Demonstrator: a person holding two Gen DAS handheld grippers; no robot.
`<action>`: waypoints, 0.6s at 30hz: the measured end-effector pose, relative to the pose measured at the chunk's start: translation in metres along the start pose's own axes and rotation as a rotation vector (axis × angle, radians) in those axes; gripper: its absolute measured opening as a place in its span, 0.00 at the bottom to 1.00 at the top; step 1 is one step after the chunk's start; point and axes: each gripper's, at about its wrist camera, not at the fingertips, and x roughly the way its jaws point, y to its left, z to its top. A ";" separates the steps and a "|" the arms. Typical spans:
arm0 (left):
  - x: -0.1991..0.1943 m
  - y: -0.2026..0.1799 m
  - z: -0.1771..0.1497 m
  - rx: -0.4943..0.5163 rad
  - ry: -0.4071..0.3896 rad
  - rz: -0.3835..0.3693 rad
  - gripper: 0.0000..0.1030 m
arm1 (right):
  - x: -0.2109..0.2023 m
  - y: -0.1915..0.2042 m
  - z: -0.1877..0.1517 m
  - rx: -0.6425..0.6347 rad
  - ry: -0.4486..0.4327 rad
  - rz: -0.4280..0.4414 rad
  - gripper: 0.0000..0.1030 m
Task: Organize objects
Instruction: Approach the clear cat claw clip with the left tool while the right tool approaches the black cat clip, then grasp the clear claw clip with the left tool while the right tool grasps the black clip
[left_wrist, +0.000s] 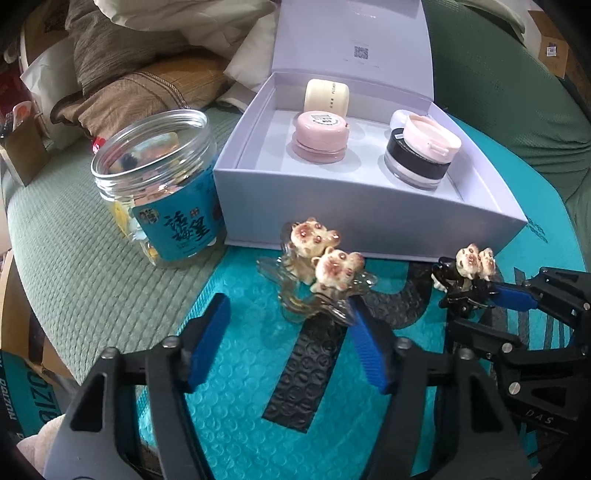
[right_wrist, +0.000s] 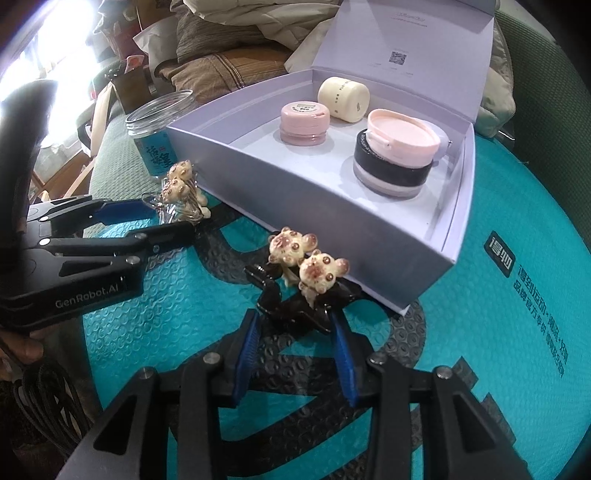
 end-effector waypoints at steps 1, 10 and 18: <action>-0.001 0.000 0.000 -0.001 -0.001 -0.003 0.49 | 0.000 0.001 0.000 -0.002 0.000 0.000 0.38; -0.011 -0.005 -0.012 0.008 -0.003 -0.047 0.41 | -0.008 0.003 -0.004 0.007 -0.011 -0.004 0.38; -0.025 0.025 -0.020 -0.133 -0.009 -0.088 0.51 | -0.014 0.007 -0.010 -0.006 -0.014 -0.010 0.38</action>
